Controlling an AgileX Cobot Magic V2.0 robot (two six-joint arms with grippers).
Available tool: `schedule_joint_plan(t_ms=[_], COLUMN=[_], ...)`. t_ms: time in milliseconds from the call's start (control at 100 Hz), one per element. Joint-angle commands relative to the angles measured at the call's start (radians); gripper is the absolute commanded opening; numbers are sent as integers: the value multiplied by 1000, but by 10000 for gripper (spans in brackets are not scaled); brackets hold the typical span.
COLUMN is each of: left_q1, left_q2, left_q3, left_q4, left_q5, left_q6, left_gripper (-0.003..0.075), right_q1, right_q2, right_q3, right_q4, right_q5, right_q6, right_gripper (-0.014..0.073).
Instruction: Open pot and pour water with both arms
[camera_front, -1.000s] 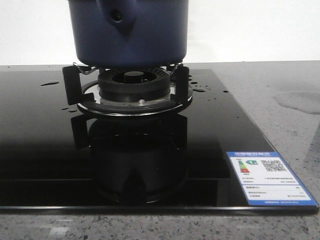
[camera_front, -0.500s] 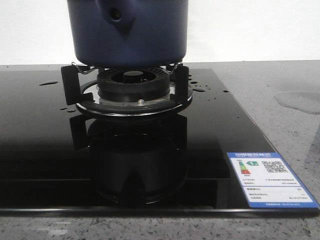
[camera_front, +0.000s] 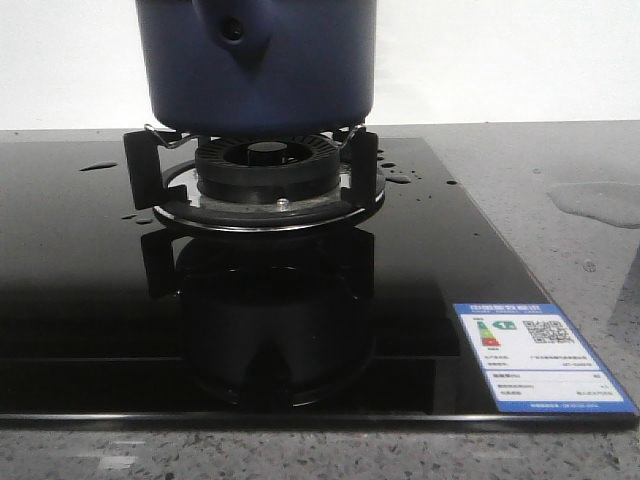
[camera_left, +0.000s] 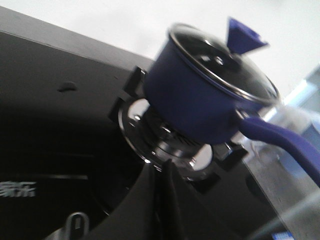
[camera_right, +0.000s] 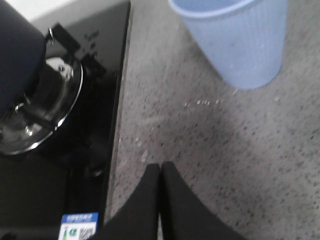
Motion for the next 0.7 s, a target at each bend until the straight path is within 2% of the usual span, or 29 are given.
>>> schedule_joint_plan(t_ms=[0, 90, 260, 340, 450, 570, 690], left_q1=[-68, -136, -236, -260, -265, -249, -223], left_q2=[85, 146, 252, 296, 365, 457, 551], left_q3=[-92, -136, -209, -249, -306, -366, -427], left_q4=[-24, -91, -253, -335, -487, -708, -829], left_q5=[-23, -23, 7, 66, 199, 432, 641], left_q6=[75, 133, 184, 229, 362, 556, 836], left_gripper=[-15, -2, -2, -2, -2, -2, -3], right_q1=[-5, -5, -5, -5, -5, -5, -5], right_q2=[63, 83, 103, 106, 106, 106, 106], right_q3=[-93, -130, -148, -148, -148, -148, -148], right_q4=[59, 180, 410, 449, 460, 460, 460], right_q5=[20, 51, 150, 176, 185, 185, 183], right_q6=[-55, -172, -286, -334, -383, -402, -432], right_gripper=[-68, -68, -68, -68, -68, -68, -68])
